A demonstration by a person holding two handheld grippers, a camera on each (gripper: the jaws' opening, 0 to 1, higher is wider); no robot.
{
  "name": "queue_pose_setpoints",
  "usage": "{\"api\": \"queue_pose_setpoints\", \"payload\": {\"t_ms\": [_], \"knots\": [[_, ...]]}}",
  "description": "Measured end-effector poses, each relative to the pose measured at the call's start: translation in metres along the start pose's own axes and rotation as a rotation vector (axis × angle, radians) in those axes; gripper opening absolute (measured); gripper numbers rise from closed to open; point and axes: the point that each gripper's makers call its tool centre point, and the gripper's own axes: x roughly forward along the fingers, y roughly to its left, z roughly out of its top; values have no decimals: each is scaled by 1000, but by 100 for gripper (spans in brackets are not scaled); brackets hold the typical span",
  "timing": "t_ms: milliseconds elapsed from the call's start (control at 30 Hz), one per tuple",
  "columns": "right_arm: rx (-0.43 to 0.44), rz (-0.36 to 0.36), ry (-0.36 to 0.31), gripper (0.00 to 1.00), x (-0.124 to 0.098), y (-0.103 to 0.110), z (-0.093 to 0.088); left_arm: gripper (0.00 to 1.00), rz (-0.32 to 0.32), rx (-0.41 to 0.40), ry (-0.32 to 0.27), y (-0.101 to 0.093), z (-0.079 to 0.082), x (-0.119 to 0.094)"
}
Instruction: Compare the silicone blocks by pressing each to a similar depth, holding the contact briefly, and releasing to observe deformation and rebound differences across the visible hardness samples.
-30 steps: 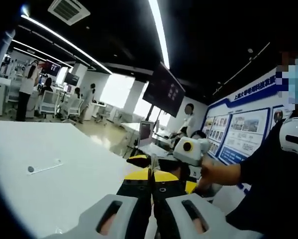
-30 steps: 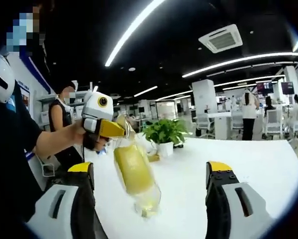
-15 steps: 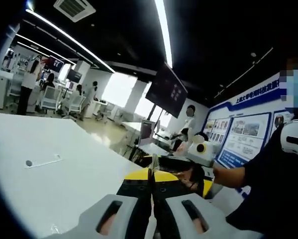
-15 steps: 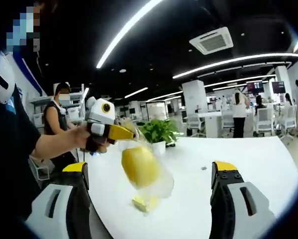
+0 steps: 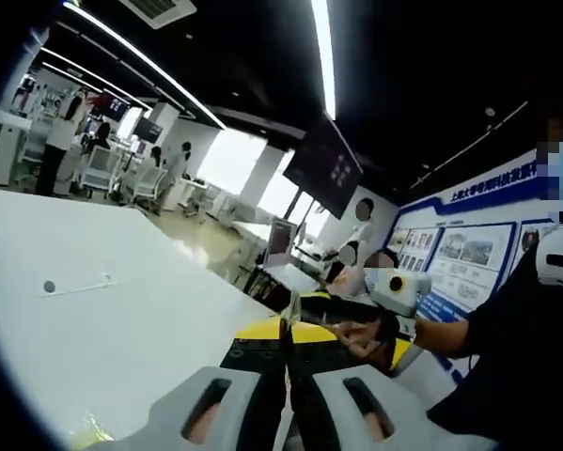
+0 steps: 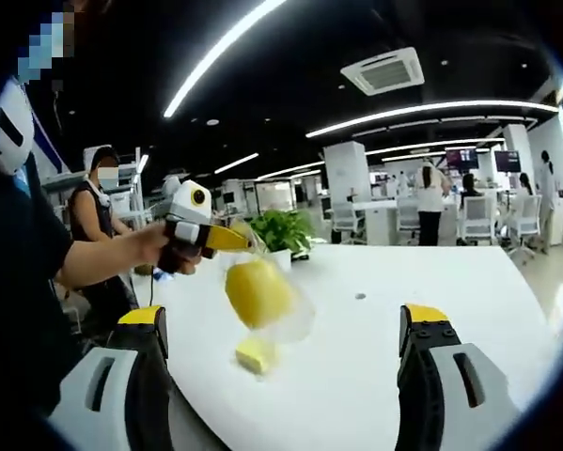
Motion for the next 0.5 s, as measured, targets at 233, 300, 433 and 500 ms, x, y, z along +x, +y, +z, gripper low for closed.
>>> {"api": "queue_pose_setpoints", "payload": {"t_ms": [233, 300, 433, 500], "knots": [[40, -43, 33, 94, -20, -8, -18, 0, 6, -54, -10, 7, -11, 5], [48, -51, 48, 90, -24, -11, -21, 0, 12, -68, -11, 10, -16, 9], [32, -66, 46, 92, -30, -15, -22, 0, 17, -112, -8, 17, -26, 15], [43, -65, 50, 92, -32, -15, -24, 0, 22, -128, -10, 20, -30, 18]]}}
